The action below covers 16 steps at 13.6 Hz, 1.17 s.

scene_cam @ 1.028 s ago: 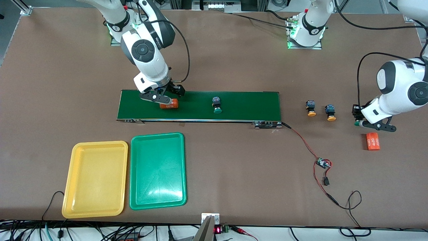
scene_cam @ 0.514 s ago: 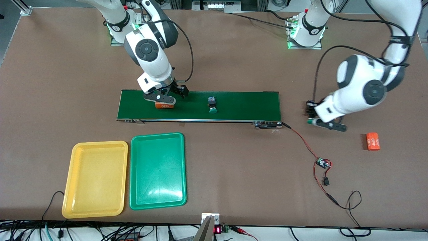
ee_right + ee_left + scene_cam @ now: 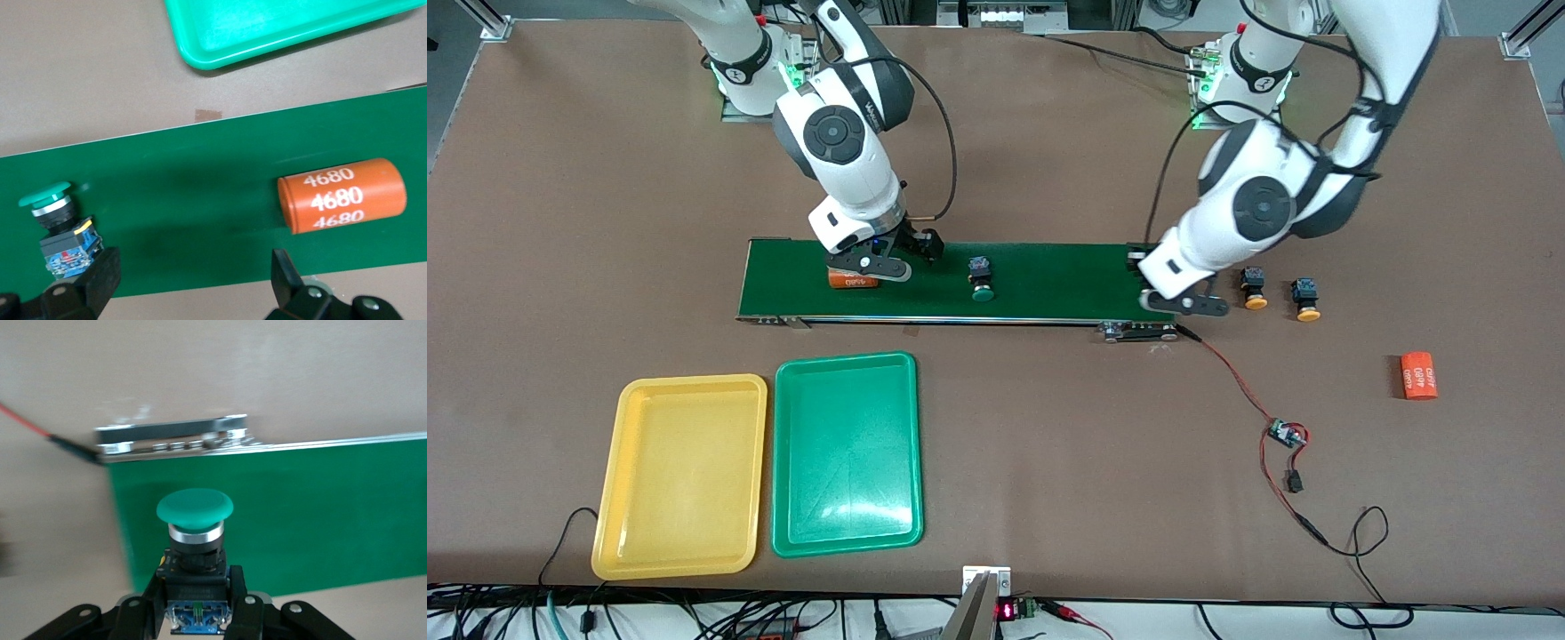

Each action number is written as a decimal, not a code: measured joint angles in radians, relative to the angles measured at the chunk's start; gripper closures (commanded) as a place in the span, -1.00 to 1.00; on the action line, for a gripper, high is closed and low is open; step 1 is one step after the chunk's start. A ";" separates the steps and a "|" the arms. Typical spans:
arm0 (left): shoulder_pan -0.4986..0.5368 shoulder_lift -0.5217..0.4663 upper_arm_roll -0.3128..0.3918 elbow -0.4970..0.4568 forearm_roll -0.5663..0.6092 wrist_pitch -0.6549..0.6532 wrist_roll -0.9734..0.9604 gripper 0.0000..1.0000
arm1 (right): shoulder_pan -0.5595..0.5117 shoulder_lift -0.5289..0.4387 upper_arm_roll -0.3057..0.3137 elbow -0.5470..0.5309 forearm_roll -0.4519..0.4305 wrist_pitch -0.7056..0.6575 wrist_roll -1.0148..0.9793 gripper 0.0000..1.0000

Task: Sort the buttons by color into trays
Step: 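Place the green button on the belt while the right gripper grasps another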

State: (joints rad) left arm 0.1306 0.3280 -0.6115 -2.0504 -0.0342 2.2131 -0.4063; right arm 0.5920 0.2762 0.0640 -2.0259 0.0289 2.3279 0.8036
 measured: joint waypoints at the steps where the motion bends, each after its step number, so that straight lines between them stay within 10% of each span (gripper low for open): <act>1: -0.024 0.025 -0.001 -0.004 0.000 0.042 -0.029 0.85 | 0.001 0.005 0.001 0.000 -0.007 0.001 -0.002 -1.00; 5: -0.061 0.087 -0.001 -0.038 0.000 0.134 -0.066 0.36 | 0.001 0.014 0.001 0.001 -0.015 0.002 -0.009 -1.00; 7: -0.061 0.088 0.000 -0.042 0.000 0.134 -0.079 -1.00 | 0.002 0.020 0.001 0.001 -0.016 0.008 -0.012 -1.00; 16: -0.023 -0.013 0.015 0.021 0.000 -0.010 -0.099 -1.00 | 0.015 0.056 0.011 0.001 -0.017 0.062 -0.016 -1.00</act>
State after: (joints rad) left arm 0.1071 0.3147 -0.5962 -2.0292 -0.0341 2.2033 -0.5055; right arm 0.6071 0.3320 0.0747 -2.0247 0.0118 2.3898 0.7879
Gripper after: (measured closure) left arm 0.000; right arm 0.000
